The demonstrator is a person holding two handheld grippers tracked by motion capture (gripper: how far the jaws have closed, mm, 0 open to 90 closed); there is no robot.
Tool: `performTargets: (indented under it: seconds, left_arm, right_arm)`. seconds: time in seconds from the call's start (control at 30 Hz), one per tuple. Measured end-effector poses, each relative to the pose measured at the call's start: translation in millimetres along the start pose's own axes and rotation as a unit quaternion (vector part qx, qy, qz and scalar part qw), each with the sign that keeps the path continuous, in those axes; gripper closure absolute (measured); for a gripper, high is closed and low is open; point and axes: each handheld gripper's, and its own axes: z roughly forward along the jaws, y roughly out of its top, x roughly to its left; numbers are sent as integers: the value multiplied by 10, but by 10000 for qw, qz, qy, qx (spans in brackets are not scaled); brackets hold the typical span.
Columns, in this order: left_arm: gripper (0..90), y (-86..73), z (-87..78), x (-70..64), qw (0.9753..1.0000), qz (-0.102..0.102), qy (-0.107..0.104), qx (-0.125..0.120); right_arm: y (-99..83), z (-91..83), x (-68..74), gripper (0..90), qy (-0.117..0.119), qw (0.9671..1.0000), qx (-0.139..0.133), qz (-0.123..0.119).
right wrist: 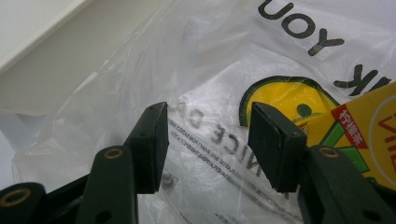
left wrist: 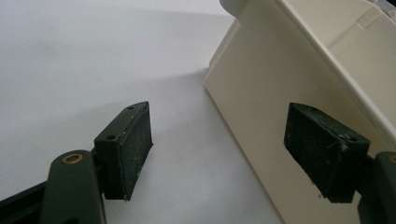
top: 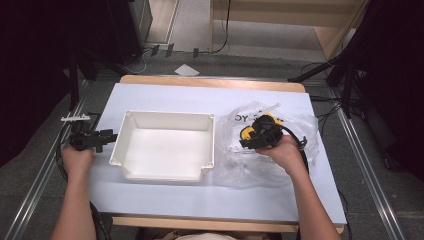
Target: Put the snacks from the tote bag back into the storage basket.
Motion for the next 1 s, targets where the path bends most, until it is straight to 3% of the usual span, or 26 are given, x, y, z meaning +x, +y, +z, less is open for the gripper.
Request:
performTargets:
  seconds: [1.0]
  left_arm:
    - [245,-21,-39,13,10000,-89,-11,-38]
  right_arm:
    - [51,-71,27,448,89,9999,47,-59]
